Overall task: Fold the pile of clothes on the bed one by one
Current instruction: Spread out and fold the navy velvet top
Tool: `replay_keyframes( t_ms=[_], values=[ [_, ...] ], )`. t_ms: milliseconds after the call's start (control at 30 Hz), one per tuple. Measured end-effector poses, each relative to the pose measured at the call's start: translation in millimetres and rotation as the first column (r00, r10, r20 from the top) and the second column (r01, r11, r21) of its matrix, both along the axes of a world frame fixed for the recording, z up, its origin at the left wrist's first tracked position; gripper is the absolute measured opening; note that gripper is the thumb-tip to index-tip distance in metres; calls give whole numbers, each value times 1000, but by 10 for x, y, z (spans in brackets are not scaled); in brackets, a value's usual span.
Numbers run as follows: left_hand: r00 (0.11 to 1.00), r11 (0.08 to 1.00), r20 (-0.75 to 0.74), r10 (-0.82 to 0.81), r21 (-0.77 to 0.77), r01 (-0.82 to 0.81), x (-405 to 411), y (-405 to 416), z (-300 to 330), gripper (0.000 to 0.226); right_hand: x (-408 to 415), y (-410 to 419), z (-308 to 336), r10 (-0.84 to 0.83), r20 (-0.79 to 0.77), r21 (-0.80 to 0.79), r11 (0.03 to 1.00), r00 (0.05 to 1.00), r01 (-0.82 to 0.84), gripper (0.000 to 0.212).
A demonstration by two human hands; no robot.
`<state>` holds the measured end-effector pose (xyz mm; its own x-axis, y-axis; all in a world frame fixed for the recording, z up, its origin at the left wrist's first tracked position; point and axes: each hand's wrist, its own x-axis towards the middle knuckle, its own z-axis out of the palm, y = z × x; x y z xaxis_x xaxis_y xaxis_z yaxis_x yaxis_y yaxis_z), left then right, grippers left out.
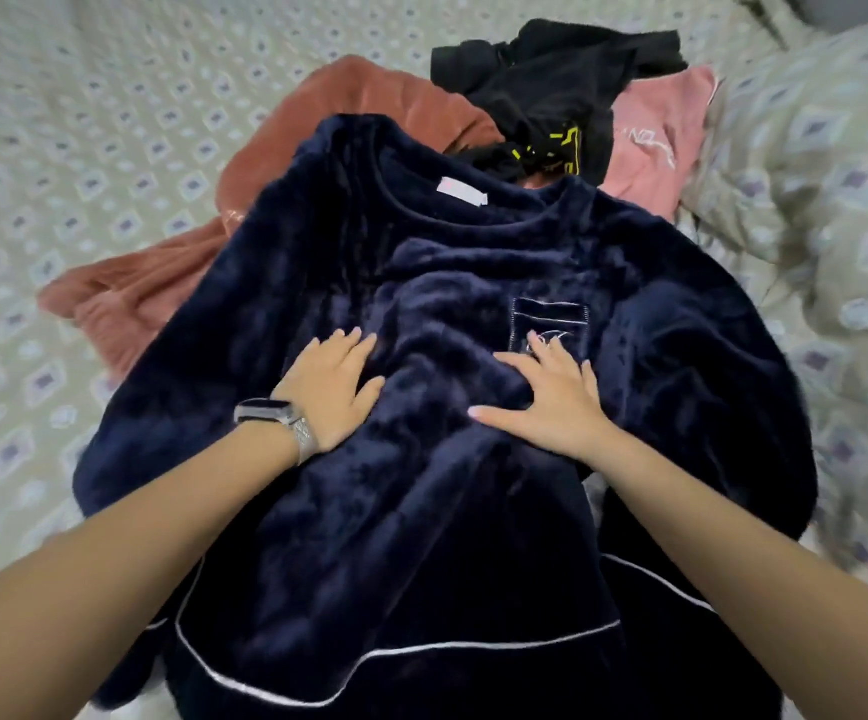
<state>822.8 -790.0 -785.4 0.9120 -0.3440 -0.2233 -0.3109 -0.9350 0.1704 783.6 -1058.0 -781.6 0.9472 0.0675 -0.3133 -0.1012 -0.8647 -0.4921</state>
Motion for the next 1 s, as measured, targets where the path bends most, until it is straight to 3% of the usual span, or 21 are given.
replay_keyframes(
  t_ms=[133,233,333,433,600,667,700,800,867,933,1000],
  values=[
    [1000,1000,20,14,-12,-14,-377,266,-58,80,-317,90,-69,-51,77,4,999,996,50,77],
    [984,970,-81,161,-170,-173,-636,302,-76,61,-585,169,-94,-150,87,102,985,985,140,72],
    [940,899,-179,289,-287,-331,-1028,346,-20,66,-1023,293,-98,-249,111,207,953,962,223,77],
    [944,909,-114,311,-253,-330,-1350,410,57,67,-1423,340,-123,-345,62,337,891,937,306,80],
    [966,957,-72,250,-133,-258,-2054,300,322,82,-2077,355,30,-331,26,349,887,943,302,85],
    [966,968,-111,232,-75,-241,-2312,292,335,89,-2262,298,130,-349,-56,391,854,936,342,79],
    [955,956,-165,248,-119,-269,-2440,294,336,94,-2353,253,186,-369,-100,443,815,924,374,74],
    [883,764,-287,370,-447,-465,-2765,337,380,92,-2648,88,329,-437,-281,615,601,854,510,62],
    [782,596,-361,508,-508,-622,-2919,415,426,78,-2856,-33,404,-478,-357,633,509,803,584,56],
    [678,453,-466,568,-511,-731,-3047,513,461,65,-3023,-159,425,-529,-362,614,484,768,623,49],
    [624,384,-528,576,-499,-777,-3183,571,515,56,-3147,-256,423,-570,-303,558,544,764,627,44]
  ],
)
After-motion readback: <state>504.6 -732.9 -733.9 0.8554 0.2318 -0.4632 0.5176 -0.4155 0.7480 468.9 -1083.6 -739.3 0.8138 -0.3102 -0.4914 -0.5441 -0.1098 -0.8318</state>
